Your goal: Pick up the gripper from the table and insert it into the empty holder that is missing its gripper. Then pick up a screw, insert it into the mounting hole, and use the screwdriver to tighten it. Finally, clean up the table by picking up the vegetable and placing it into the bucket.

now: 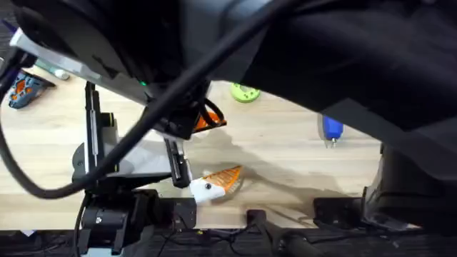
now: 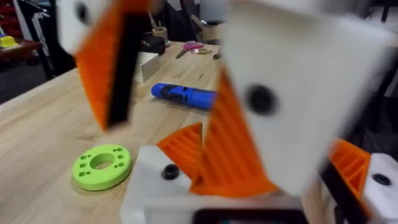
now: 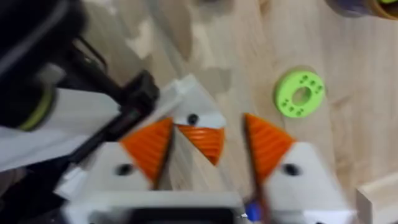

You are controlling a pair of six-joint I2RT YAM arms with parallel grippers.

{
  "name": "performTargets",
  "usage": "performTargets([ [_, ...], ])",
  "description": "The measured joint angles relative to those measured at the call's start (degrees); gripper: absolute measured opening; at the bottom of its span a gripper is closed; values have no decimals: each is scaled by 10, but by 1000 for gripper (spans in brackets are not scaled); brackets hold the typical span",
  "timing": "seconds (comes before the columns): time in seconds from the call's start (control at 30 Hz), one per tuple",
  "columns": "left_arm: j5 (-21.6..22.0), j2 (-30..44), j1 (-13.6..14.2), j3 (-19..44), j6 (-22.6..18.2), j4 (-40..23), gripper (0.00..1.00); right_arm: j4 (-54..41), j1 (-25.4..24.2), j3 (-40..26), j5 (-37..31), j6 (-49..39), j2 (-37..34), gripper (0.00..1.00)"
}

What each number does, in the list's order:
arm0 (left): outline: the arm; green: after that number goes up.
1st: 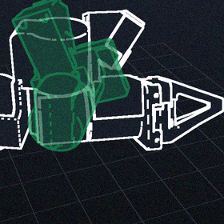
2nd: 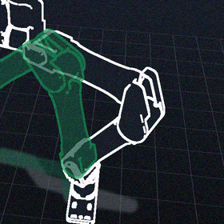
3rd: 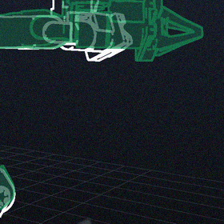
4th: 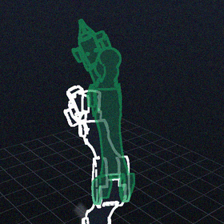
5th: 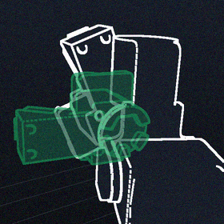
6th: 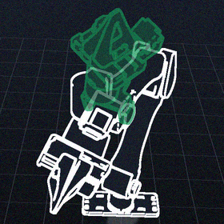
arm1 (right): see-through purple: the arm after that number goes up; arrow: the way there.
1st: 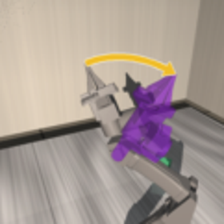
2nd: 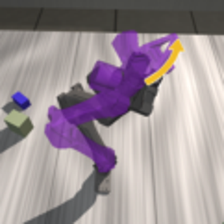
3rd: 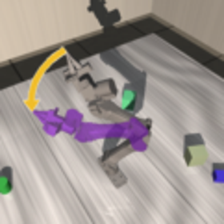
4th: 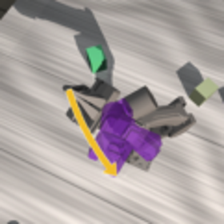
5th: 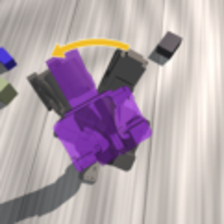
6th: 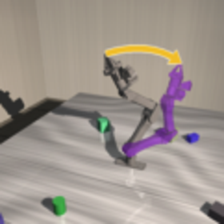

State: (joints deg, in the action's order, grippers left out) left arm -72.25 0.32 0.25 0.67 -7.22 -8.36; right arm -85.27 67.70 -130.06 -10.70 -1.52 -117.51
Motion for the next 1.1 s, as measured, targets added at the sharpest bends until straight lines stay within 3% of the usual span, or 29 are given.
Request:
performTargets([
  [0.13, -1, 0, 0, 0, 6, 0, 985, -7, -6, 0, -24, -2, 0, 886],
  [0.17, -1, 0, 0, 0, 8, 0, 985, -6, -9, -1, -26, -2, 2, 933],
  [0.77, -3, 0, 0, 0, 7, 0, 986, -10, -10, 1, -24, 0, 11, 958],
  [1.1, -3, 0, 0, 0, 5, 0, 985, -16, -46, 3, 25, 33, 91, 962],
])
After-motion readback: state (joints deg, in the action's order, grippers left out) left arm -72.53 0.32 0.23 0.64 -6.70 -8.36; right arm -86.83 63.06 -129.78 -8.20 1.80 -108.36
